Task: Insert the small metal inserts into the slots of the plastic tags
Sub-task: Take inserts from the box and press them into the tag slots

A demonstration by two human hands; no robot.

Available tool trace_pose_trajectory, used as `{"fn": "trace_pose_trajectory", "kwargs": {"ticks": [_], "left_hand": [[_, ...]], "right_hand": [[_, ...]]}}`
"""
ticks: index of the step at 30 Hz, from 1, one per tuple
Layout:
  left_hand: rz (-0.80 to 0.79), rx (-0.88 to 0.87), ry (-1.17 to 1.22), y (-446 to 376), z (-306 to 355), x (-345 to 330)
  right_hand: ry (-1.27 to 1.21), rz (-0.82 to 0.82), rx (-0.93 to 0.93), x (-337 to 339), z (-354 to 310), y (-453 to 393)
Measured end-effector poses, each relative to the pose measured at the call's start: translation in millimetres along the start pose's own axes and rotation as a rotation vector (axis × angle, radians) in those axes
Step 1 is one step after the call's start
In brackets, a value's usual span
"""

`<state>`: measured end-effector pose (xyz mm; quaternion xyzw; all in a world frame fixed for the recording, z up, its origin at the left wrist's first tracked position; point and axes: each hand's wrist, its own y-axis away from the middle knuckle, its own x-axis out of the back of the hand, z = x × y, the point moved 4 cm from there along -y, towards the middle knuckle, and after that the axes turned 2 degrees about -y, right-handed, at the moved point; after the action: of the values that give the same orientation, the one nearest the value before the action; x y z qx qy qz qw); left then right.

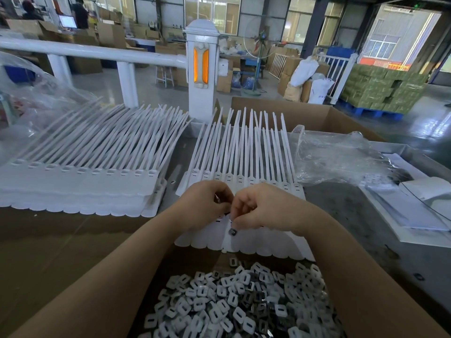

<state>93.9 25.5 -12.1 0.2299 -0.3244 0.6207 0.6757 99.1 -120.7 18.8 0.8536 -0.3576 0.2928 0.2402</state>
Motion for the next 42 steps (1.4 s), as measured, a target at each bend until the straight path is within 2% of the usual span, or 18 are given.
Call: {"fn": "trace_pose_trajectory", "kwargs": {"ticks": [6,11,15,19,25,29,34,38,42], "left_hand": [[0.008,-0.015,0.005,1,1,2],[0.013,-0.010,-0.005,1,0,1],[0.012,-0.008,0.017,0,-1,1],[0.059,-0.017,0.095,0,2,3],[-0.033,0.066,0.294,2,9,5],[-0.023,0.088,0.413,4,11,8],[-0.023,0.113,0.411,3,6,8],[0.018,0.092,0.398,2,5,11],[0.067,0.065,0.360,2,8,13]], "right_hand": [[0.343,-0.022,0.026,-8,-10,-2],[0.443,-0.053,0.065,-18,-18,-3],[0.306,-0.015,0.060,-11,-15,-1],[0.059,0.225,0.002,10,-1,0],[-0.023,0.455,0.041,18,7,-2],[0.020,0.501,0.117,18,4,-1],[0.050,0.526,0.186,18,1,-1],[0.037,0.486,0.177,16,1,-2],[0.006,0.536,0.111,20,6,-3]]}}
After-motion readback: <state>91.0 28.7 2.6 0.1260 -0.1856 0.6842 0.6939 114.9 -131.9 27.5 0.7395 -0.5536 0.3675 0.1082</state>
